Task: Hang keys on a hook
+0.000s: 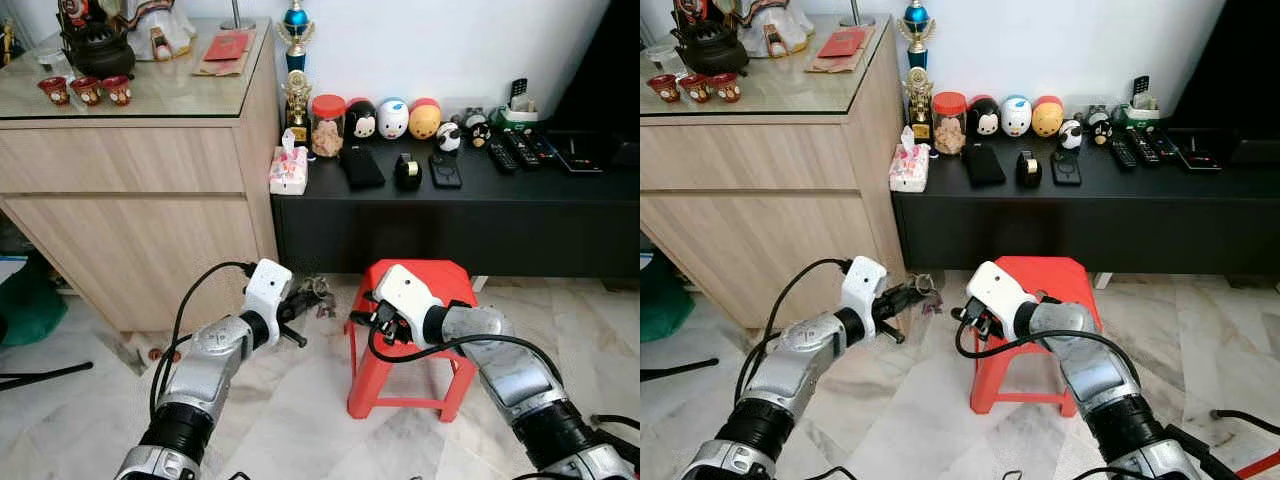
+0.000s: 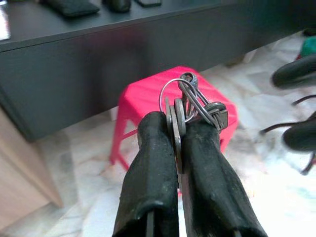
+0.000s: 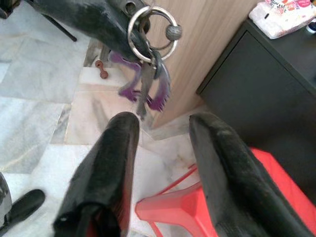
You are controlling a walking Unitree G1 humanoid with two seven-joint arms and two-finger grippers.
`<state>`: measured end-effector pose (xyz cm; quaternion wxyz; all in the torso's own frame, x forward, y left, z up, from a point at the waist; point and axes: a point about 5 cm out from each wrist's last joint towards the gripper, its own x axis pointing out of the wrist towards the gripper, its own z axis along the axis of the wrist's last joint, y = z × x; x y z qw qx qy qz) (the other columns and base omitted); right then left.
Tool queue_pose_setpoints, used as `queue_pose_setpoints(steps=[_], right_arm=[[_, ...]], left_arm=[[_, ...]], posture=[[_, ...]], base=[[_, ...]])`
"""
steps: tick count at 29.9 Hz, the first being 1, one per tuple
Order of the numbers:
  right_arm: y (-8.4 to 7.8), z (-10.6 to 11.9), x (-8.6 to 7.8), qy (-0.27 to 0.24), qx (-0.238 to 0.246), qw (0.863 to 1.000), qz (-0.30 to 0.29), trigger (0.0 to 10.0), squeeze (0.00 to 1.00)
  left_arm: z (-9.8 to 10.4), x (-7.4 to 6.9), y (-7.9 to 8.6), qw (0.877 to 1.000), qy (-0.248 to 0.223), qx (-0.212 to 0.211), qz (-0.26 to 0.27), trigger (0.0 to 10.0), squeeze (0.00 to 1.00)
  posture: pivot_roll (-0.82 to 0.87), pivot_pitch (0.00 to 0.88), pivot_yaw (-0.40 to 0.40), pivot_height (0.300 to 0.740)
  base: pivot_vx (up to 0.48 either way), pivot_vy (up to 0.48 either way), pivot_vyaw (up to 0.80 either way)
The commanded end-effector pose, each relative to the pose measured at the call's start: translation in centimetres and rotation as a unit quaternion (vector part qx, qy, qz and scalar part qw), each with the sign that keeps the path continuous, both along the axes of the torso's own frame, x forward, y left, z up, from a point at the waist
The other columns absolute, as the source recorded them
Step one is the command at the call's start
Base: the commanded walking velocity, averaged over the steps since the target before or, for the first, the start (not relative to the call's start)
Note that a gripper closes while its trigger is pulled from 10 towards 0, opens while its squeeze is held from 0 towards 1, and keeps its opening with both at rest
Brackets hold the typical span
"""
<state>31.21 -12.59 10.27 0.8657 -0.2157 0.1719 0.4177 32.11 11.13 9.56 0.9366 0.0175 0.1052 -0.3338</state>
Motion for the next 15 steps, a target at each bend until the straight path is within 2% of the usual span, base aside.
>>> queue_pose_setpoints(steps=[1, 3, 4, 15], right_arm=[[-0.1, 0.3, 0.4, -0.002, -0.001, 1.000, -0.007, 10.0, 1.00], [-0.1, 0.1, 0.4, -0.001, -0.004, 1.000, -0.011, 10.0, 1.00], [0.0, 0.0, 0.4, -0.001, -0.006, 1.000, -0.009, 10.0, 0.00], [0.6, -0.2, 0.7, -0.005, -0.003, 1.000, -0.014, 10.0, 0.00]], left_arm=[[1.1, 0.4, -0.3, 1.000, -0.011, -0.012, -0.007, 10.0, 0.00], [1.3, 0.4, -0.4, 1.000, -0.010, -0.019, -0.009, 10.0, 0.00], [1.4, 0.4, -0.4, 1.000, -0.010, -0.024, -0.011, 10.0, 0.00], [2.3, 0.2, -1.4, 0.998, -0.008, -0.052, -0.042, 10.0, 0.00]], posture=[[-0.09, 0.000, -0.016, 0.740], [-0.09, 0.000, -0.014, 0.740], [-0.09, 0.000, -0.014, 0.740], [-0.09, 0.000, -0.010, 0.740]], base=[[0.000, 0.000, 0.00], [0.000, 0.000, 0.00], [0.000, 0.000, 0.00], [0.000, 0.000, 0.00]])
